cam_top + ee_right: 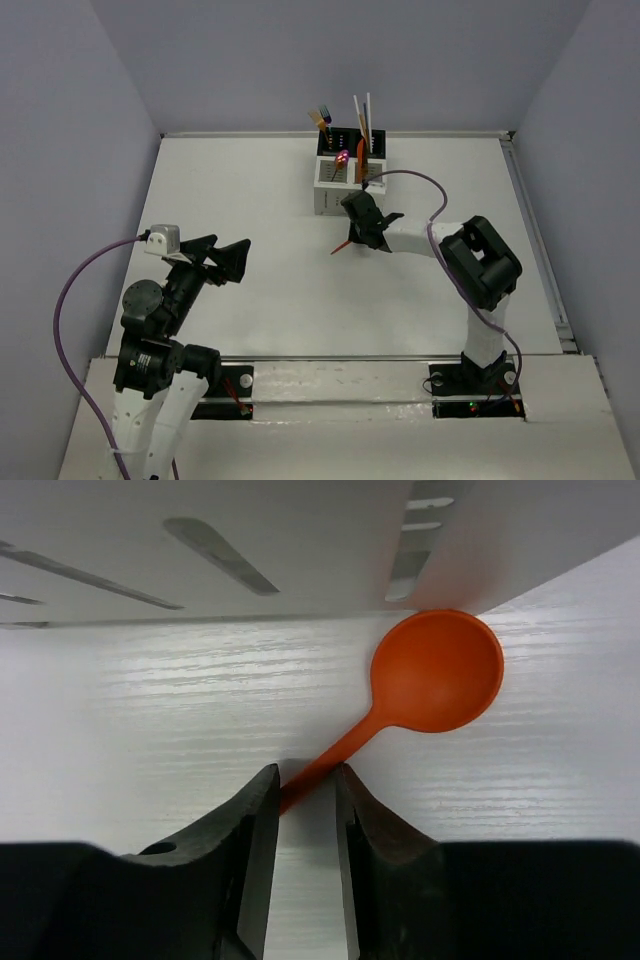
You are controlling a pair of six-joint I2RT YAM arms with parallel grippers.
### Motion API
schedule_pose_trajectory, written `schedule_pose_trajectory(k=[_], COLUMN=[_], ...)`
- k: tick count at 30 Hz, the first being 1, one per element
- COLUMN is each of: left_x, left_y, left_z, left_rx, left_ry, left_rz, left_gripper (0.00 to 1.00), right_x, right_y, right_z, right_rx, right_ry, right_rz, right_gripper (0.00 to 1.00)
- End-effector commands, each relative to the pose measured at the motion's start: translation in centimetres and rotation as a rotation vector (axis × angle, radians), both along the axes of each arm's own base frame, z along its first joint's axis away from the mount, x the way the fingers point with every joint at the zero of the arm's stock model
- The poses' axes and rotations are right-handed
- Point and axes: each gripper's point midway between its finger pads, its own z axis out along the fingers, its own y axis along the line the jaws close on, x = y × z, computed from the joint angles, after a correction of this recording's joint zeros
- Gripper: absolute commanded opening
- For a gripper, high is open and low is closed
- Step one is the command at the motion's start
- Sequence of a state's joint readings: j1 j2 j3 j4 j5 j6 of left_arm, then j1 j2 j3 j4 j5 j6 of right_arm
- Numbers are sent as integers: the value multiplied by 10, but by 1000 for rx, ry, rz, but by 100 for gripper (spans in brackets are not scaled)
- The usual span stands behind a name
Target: Sort the eating utensils into containers
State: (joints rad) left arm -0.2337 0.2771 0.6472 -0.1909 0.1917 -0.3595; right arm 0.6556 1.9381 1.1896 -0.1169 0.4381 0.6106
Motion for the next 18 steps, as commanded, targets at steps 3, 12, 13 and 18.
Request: schedule_pose_trajectory(k=[3,12,13,18], left_x=[0,0,0,1], left_y=[-2,-2,-2,-2], left_z=[10,10,10,10], left_rx=[3,3,3,2], left_ry=[-55,-55,-55,-52], left_rz=[-12,-14,-12,-14], left_gripper=[99,99,99,99], right_x=[-17,-51,-56,-55], right_y=[-29,-57,-60,-67], right_z=[-21,-7,-9,-12], right_rx=[-163,-247,-257,-260], right_ry=[79,110,124,137], right_rz=[20,109,115,117], right_gripper=[26,16,20,34])
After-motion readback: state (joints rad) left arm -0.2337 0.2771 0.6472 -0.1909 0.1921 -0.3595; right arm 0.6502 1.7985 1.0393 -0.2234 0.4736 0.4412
